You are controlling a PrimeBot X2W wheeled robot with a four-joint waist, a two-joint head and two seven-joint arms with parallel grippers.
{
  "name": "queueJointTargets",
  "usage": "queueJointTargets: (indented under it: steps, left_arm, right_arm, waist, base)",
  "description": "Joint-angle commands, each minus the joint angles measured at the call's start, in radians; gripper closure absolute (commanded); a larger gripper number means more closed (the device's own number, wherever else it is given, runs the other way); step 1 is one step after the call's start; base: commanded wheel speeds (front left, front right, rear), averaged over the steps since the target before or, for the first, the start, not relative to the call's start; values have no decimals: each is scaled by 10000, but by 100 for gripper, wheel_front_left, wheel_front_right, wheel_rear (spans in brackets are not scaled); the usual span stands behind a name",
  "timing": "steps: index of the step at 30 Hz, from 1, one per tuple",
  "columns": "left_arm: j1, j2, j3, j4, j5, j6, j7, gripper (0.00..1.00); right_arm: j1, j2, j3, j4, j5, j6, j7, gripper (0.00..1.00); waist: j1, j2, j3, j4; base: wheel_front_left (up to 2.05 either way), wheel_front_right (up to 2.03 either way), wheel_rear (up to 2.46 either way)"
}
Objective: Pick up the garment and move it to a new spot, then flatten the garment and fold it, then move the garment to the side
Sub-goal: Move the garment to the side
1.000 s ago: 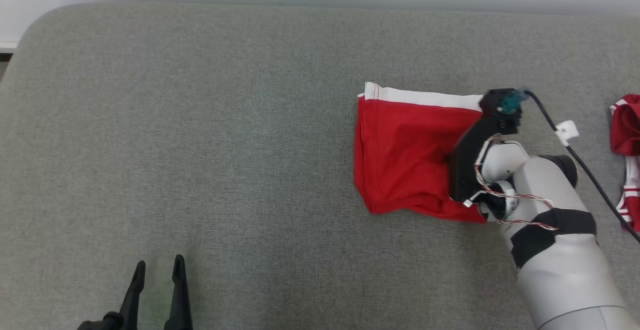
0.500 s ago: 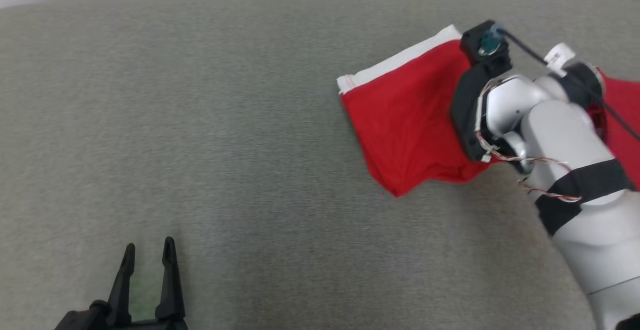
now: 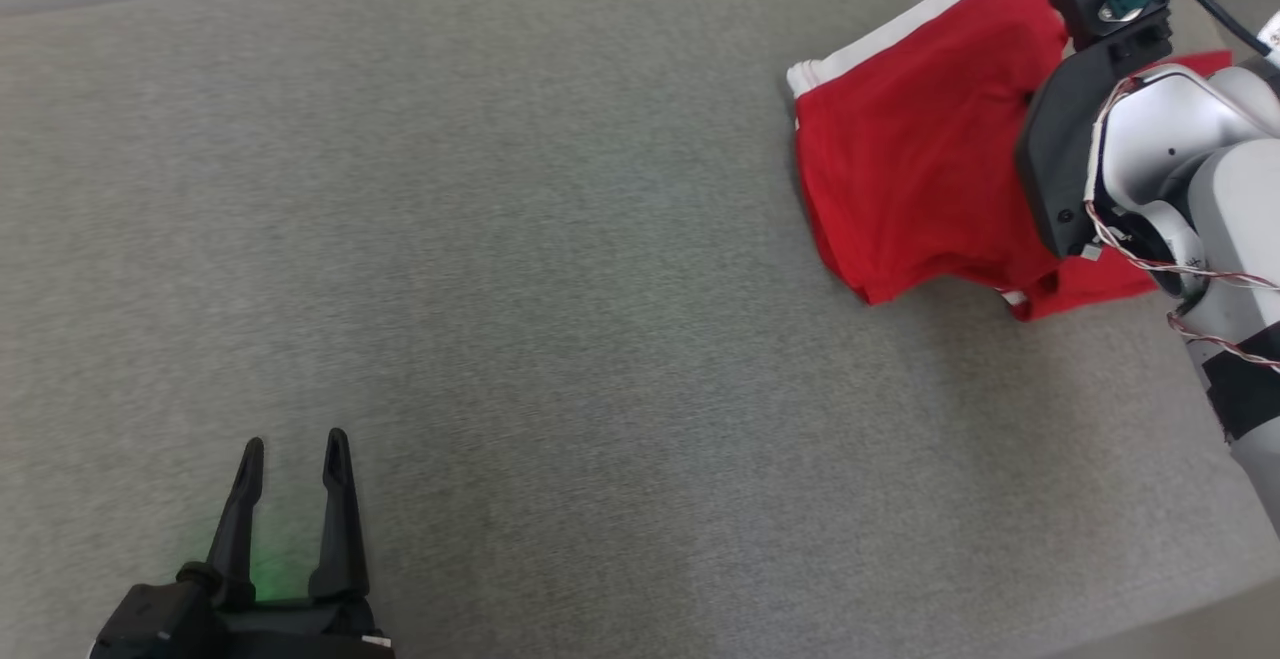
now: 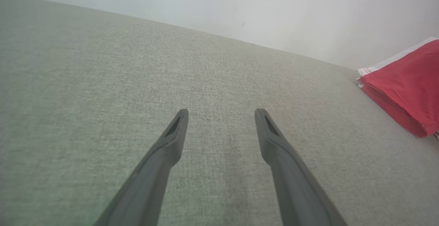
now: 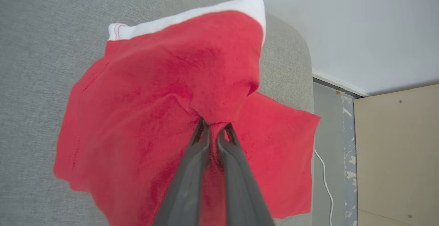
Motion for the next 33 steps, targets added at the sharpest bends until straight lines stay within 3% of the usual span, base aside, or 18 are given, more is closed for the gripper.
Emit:
queueJointTargets:
  steps: [1,8,14,19,25,26,27,33]
  left_arm:
    - [-129,70,38,-36,118,9,-29,0]
    - [-223,283,32,-149,285,8,-29,0]
    - [-356,460,-214,-215,313,-29,7,0]
    - [-431,699,-262,-302,364,-41,19,0]
    - [-374,980,-111,-355,400,-2,33,0]
    - [-353,998,-108,-363,410,6,34,0]
    - [-326,1011,-88,-361,427,14,39,0]
    - [-267,950,-28,-404,600,18,35,0]
  right_arm:
    - [111,-113,-99,-74,-108,-32,-146,100]
    - [143,-546,-574,-108,-627,-32,-537,100]
    - [454,-671,-1649,500,-1197,-32,-1036,100]
    - [641,-392,-3090,1094,-1860,-32,-1577,100]
    - [732,441,-5094,1448,-3117,-32,-2804,100]
    - [730,572,-5344,1473,-3316,-32,-2993,80]
    - [745,730,-5568,1529,-3501,-32,-3132,0]
    - [845,1535,-6433,1803,-4404,-32,-3716,0]
  waist:
    - [-1,-2,583,-755]
    - [-1,-2,1011,-1124]
    - [-1,-2,1385,-1034]
    - [-1,-2,1674,-806]
    - [-1,-2,1921,-598]
    - [-1,-2,1937,-574]
    - [-1,-2,1940,-561]
    - [-1,-2,1692,-501]
  base:
    - [0,0,0]
    - [0,0,0]
    - [0,0,0]
    - [0,0,0]
    - [0,0,0]
    - [0,0,0]
    - [0,0,0]
    - [0,0,0]
